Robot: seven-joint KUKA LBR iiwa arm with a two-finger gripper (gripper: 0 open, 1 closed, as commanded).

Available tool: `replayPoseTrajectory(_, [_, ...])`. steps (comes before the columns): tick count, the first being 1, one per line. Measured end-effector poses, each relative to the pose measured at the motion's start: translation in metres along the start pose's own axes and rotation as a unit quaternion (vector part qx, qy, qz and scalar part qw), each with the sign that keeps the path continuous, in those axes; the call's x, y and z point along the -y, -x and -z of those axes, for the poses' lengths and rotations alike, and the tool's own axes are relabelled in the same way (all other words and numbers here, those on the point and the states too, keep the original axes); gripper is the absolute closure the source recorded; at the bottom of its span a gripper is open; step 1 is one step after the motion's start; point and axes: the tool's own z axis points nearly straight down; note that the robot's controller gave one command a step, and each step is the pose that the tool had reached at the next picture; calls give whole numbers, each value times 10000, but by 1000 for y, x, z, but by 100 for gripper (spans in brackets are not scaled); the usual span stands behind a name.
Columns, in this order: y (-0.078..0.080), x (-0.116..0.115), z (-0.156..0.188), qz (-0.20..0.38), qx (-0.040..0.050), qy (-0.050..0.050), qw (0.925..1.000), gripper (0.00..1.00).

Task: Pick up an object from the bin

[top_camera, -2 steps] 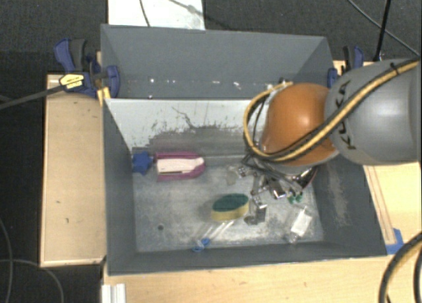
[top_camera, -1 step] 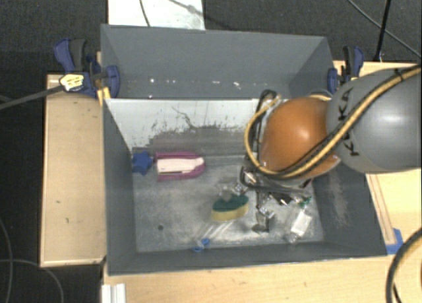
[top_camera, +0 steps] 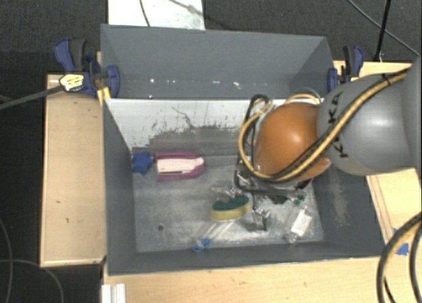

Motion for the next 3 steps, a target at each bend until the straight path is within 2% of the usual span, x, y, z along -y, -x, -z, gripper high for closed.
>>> replayPoseTrajectory(1, [-3,-3,-1,-1876,-42,20,9822,0])
replayPoseTrajectory(2, [-4,-2,-1,-1882,-52,18,9821,100])
replayPoseTrajectory(3, [-2,-1,107,-1898,0,-16,9818,100])
